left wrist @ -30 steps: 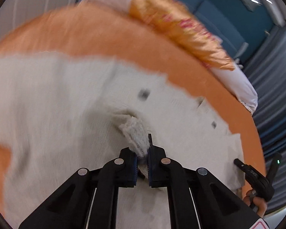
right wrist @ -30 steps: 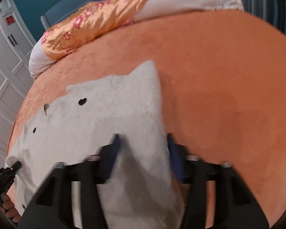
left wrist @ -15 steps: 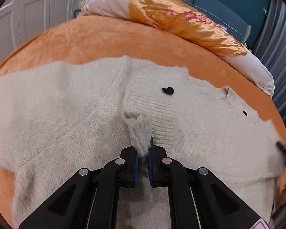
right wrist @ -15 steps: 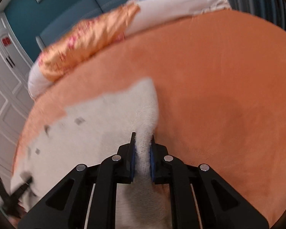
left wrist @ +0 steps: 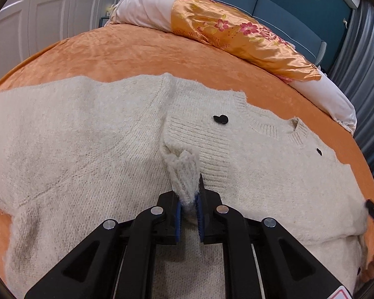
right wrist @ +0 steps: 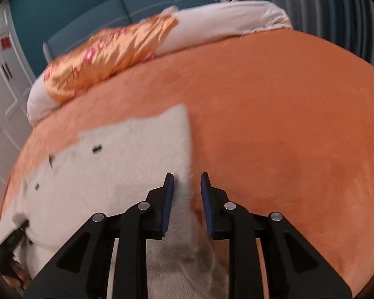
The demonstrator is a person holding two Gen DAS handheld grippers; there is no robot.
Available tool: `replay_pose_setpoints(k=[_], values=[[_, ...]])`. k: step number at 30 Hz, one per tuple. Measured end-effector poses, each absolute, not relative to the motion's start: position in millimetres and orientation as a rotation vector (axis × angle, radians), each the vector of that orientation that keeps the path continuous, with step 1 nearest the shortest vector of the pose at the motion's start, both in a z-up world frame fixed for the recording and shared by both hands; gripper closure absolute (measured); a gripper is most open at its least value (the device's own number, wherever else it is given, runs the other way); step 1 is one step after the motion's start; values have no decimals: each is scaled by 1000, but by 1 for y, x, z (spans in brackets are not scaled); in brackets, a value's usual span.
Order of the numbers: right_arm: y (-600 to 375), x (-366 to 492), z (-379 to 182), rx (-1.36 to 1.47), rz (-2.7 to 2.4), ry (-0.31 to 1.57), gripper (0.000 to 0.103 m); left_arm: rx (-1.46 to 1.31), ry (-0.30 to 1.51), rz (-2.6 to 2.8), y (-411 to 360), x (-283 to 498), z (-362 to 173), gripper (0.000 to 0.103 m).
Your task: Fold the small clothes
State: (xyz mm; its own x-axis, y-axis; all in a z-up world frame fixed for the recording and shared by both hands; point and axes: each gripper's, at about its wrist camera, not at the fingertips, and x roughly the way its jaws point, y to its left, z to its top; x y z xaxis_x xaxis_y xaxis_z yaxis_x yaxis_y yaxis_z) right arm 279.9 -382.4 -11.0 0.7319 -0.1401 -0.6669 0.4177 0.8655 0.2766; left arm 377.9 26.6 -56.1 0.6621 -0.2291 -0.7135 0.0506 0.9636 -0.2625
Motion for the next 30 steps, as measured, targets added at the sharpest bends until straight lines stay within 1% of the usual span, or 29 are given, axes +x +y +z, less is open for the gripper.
replay_pose_setpoints(k=[2, 4, 5, 6, 8, 9, 12, 16, 20, 23, 25, 30], values=[[-369, 276, -5, 413, -247, 672, 81, -228, 829, -159, 27, 377, -57, 92], [-348, 270, -11, 333, -167, 718, 82, -234, 824, -161, 28, 376, -58, 92], [-338, 271, -20, 281, -153, 752, 84, -236, 823, -162, 28, 376, -58, 92], [-332, 275, -36, 203, -173, 808, 90, -241, 822, -164, 29, 376, -58, 92], [-341, 276, -49, 243, -169, 821, 94, -249, 821, -167, 29, 375, -58, 91], [-351, 279, -46, 293, -194, 812, 103, -255, 821, -170, 30, 375, -58, 91], [-368, 280, -54, 371, -255, 793, 103, -277, 817, -182, 33, 375, -59, 90], [-358, 291, -58, 295, -292, 802, 103, -316, 813, -197, 37, 375, -60, 89], [-364, 289, -61, 341, -281, 791, 103, -390, 815, -207, 47, 368, -59, 86], [-365, 275, -59, 337, -290, 792, 103, -425, 811, -201, 57, 343, -60, 84], [-363, 272, -59, 313, -304, 807, 103, -453, 830, -183, 68, 325, -62, 85], [-350, 279, -49, 211, -340, 896, 103, -550, 852, -187, 103, 283, -60, 85]])
